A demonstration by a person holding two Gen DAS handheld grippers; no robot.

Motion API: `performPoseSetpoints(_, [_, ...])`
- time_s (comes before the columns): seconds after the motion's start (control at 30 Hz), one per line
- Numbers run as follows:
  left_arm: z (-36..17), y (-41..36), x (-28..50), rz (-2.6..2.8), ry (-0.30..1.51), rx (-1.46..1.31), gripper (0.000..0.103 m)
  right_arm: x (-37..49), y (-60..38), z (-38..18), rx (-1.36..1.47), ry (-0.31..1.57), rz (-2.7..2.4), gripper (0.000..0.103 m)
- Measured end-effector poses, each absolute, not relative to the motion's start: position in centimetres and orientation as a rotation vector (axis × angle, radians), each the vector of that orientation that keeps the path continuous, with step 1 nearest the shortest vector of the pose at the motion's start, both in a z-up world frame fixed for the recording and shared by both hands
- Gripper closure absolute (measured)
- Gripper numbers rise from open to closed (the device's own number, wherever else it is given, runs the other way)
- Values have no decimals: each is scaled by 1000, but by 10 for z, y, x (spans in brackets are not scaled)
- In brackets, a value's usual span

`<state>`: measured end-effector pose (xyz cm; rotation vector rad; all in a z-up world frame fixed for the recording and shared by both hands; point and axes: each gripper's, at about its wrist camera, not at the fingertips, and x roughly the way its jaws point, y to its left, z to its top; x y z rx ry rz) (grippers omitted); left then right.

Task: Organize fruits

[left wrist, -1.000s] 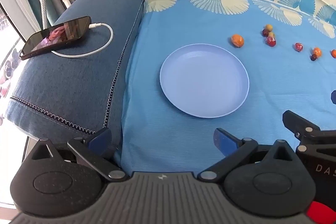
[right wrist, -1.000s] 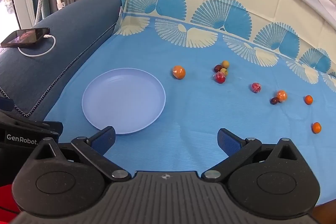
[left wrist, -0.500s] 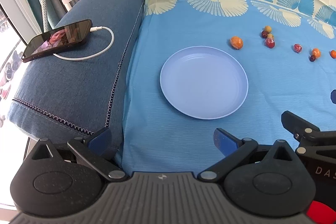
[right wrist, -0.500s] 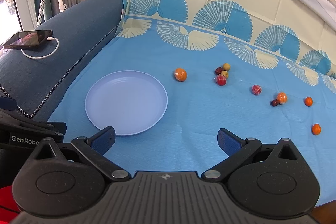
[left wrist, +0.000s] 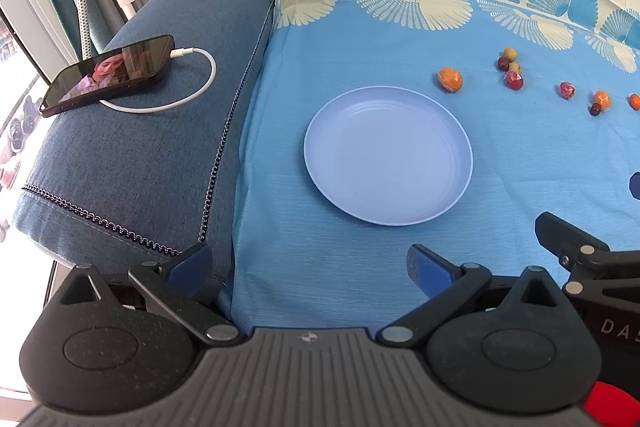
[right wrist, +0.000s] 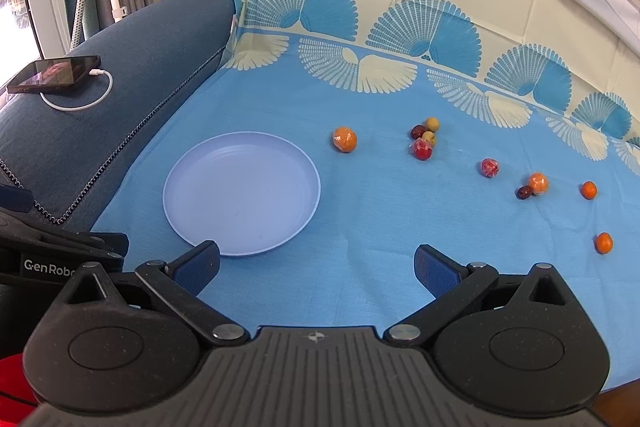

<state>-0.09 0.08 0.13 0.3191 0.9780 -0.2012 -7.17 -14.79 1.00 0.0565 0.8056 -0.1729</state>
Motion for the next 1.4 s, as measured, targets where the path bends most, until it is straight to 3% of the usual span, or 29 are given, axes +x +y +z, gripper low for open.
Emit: performPoseSetpoints(1.4, [15, 1, -14, -218, 945, 312, 0, -84, -146, 22, 59, 786, -192, 1])
